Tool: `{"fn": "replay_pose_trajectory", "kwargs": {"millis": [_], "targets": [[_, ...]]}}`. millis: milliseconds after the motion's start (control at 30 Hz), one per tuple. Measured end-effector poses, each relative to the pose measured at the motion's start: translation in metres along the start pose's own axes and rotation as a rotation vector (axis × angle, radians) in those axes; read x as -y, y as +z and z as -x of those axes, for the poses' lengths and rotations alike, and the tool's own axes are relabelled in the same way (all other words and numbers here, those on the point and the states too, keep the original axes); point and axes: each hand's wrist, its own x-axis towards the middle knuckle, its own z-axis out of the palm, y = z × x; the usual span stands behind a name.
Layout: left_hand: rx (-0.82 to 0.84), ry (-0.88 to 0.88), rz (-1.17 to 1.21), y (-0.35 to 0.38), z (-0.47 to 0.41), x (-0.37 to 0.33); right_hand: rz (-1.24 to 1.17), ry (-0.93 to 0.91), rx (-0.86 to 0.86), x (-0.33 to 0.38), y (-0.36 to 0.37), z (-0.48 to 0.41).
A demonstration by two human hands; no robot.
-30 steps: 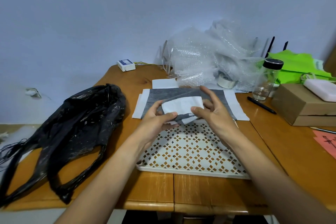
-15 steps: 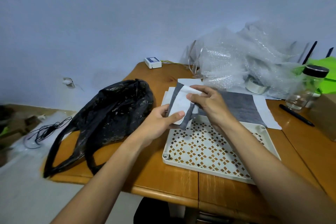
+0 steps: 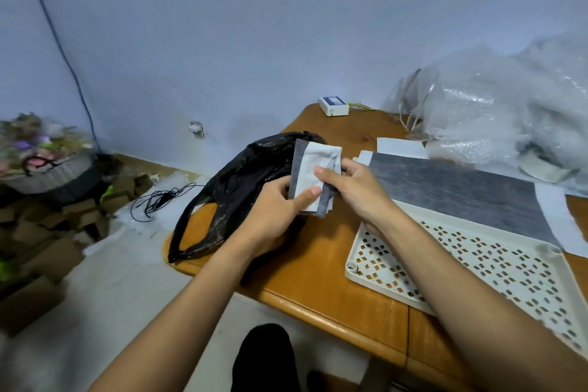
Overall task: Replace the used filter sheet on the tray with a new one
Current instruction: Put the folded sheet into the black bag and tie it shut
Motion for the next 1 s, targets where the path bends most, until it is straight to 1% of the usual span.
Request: {"fn": "replay_pose_trajectory", "kwargs": {"millis": [100, 200, 233, 267, 300, 333, 367, 467, 600, 700, 767, 867, 1000], "targets": [[-0.001, 0.020, -0.265, -0.025, 0.007, 0.001, 0.016, -0.028, 0.036, -0.001, 0.013, -0.002], [-0.091, 0.050, -0.482, -0.056, 0.012, 0.006, 0.035, -0.048, 0.042, -0.003, 0.021, -0.006], [-0.140, 0.103, -0.641, -0.068, 0.012, 0.009, 0.051, -0.056, 0.041, -0.004, 0.023, -0.008], [-0.167, 0.160, -0.855, -0.080, 0.012, 0.014, 0.070, -0.066, 0.035, -0.006, 0.023, -0.010], [-0.161, 0.196, -1.043, -0.091, 0.012, 0.018, 0.088, -0.073, 0.027, -0.008, 0.024, -0.012], [-0.144, 0.207, -1.167, -0.101, 0.012, 0.023, 0.104, -0.077, 0.014, -0.010, 0.023, -0.014], [-0.135, 0.194, -1.221, -0.108, 0.013, 0.028, 0.112, -0.082, 0.001, -0.012, 0.022, -0.015], [-0.172, 0.088, -1.266, -0.119, 0.017, 0.036, 0.119, -0.081, -0.052, -0.014, 0.016, -0.020], [-0.099, -0.134, -1.423, -0.119, 0.015, 0.040, 0.155, -0.054, -0.111, -0.017, 0.002, -0.025], [-0.112, -0.150, -1.496, -0.119, 0.011, 0.043, 0.172, -0.043, -0.134, -0.018, -0.009, -0.022], [-0.127, -0.136, -1.493, -0.119, 0.006, 0.043, 0.173, -0.040, -0.140, -0.020, -0.016, -0.020], [-0.119, -0.092, -1.358, -0.115, -0.003, 0.037, 0.187, -0.030, -0.144, -0.022, -0.023, -0.014], [-0.119, -0.009, -1.008, -0.101, -0.016, 0.017, 0.188, -0.013, -0.165, -0.024, -0.029, -0.012]]}}
